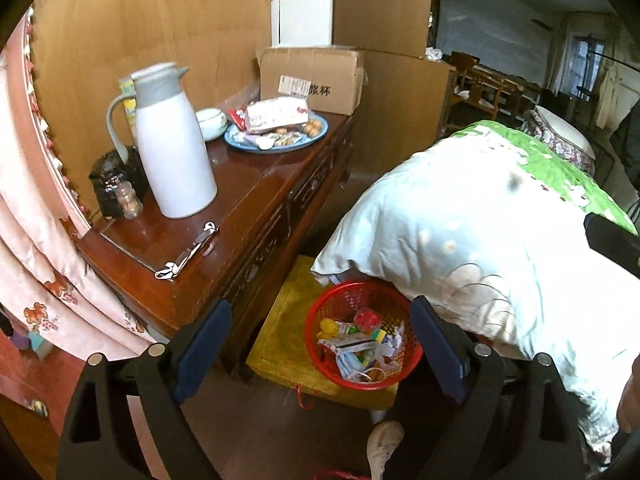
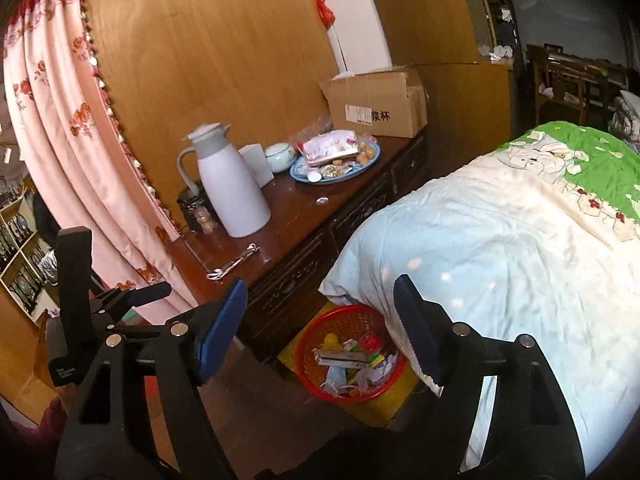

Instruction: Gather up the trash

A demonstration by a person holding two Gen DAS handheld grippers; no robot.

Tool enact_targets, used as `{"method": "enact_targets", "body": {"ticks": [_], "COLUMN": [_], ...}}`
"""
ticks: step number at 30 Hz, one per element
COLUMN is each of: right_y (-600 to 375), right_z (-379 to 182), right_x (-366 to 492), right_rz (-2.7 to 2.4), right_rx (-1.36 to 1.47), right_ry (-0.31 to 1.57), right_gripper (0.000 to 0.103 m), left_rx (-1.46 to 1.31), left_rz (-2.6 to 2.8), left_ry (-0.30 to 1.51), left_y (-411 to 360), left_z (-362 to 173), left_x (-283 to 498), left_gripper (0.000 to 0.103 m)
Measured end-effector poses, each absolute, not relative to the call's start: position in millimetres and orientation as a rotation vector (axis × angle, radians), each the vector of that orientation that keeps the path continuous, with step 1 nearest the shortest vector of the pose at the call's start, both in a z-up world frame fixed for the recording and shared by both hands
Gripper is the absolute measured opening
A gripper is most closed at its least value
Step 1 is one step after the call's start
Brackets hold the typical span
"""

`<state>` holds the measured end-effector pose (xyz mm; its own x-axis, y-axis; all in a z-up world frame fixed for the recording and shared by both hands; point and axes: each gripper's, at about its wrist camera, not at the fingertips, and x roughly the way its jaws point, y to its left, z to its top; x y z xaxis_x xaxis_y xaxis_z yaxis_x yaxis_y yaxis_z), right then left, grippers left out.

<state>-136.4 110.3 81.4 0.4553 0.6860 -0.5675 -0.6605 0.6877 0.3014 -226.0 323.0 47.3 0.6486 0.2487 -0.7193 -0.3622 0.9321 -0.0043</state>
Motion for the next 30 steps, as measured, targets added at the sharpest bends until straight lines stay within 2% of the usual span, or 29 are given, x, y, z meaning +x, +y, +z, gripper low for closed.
{"method": "enact_targets", "body": {"ticks": [6, 18, 30], "right_y": [100, 114, 154], "right_z": [71, 2, -42], "right_x": [-158, -144, -125], "right_rz": [0.805, 0.703, 0.671], "right_rx": [0.001, -0.083, -0.164], "right_ry": [0.737, 0.914, 1.006], "right_gripper": [0.081, 0.081, 0.081], "left_rx": [-0.128, -0.146, -0.159], "left_rz": [0.377, 0.454, 0.459], "left_ry": [0.819, 0.965, 1.058], "left_y": [297, 317, 352], "left_z": [46, -20, -75], "left_x": [-244, -226, -195], "left_gripper": [0.096, 0.096, 0.096]}}
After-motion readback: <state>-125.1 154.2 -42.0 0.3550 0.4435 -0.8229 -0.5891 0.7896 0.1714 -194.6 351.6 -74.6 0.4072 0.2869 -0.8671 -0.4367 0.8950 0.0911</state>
